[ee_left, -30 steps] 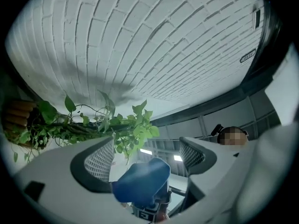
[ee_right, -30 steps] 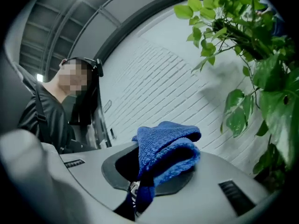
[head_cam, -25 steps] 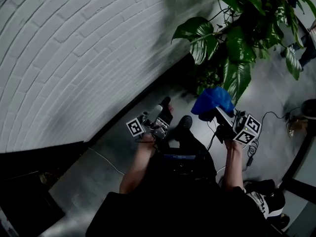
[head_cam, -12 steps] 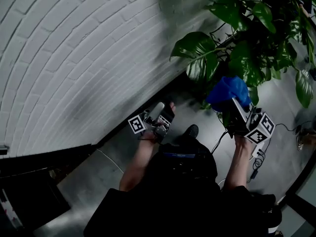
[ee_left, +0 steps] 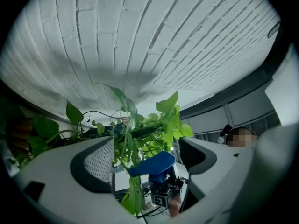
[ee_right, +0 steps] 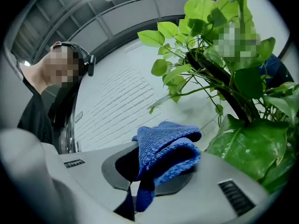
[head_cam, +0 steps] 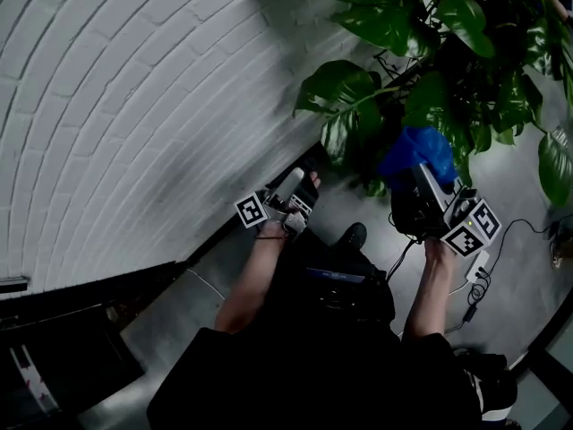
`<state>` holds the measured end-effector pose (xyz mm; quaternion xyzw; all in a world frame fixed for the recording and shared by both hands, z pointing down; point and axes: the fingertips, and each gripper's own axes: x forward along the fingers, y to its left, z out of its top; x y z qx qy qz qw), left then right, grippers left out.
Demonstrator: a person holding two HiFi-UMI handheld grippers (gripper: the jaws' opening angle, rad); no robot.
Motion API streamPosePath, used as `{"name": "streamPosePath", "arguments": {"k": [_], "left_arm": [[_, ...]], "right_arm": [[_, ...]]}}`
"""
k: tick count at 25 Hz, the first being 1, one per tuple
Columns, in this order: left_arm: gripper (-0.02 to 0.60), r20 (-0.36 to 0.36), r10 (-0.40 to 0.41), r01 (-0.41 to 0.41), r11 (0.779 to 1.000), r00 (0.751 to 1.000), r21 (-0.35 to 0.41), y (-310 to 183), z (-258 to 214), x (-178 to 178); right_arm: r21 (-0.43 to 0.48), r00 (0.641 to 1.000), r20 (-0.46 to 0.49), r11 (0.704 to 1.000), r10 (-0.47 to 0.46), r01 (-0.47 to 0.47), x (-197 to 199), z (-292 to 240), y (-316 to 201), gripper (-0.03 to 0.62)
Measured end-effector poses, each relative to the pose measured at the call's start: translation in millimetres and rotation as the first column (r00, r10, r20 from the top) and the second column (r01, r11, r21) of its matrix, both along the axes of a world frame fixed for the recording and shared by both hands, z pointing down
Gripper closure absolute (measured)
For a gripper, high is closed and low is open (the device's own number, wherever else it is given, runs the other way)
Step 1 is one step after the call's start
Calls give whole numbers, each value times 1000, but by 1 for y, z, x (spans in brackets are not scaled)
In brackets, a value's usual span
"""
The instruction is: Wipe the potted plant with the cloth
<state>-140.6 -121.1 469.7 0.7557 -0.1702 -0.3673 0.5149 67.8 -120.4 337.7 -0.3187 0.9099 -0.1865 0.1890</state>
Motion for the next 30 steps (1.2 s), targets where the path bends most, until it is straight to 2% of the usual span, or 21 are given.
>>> {"name": "streamPosePath", "arguments": {"k": [3, 7, 13, 18, 22, 24, 27, 30], "left_arm": [[149, 37, 5, -4, 1000, 999, -26, -21, 9, 8], [149, 83, 52, -49, 998, 995, -38, -51, 19, 22], [148, 25, 159, -158, 987, 987, -42, -90, 18, 32], [149, -82, 312, -314, 949, 947, -14, -105, 8, 45], [149, -178, 401, -405, 914, 898, 19, -112, -1, 56], [149, -227, 426, -432, 901, 876, 27, -115, -3, 61], [149, -305, 429, -441, 897, 850, 32, -120, -5, 63], [149, -365, 421, -442, 897, 831, 29, -124, -5, 69]], "right_arm": [[-28, 998, -46, 999, 40, -42, 3, 8, -8, 534], [-40, 989, -111, 994, 98, -103, 2, 14, -18, 534], [-87, 960, -228, 979, 160, -184, -24, 22, -50, 534], [-97, 917, -348, 965, 196, -243, -56, 22, -89, 534], [-17, 834, -451, 931, 319, -366, -64, 3, -113, 534], [25, 799, -490, 922, 349, -387, -71, -6, -119, 534], [12, 786, -538, 936, 303, -353, -88, 11, -135, 534], [-106, 792, -576, 943, 200, -315, -93, 62, -149, 534]]}}
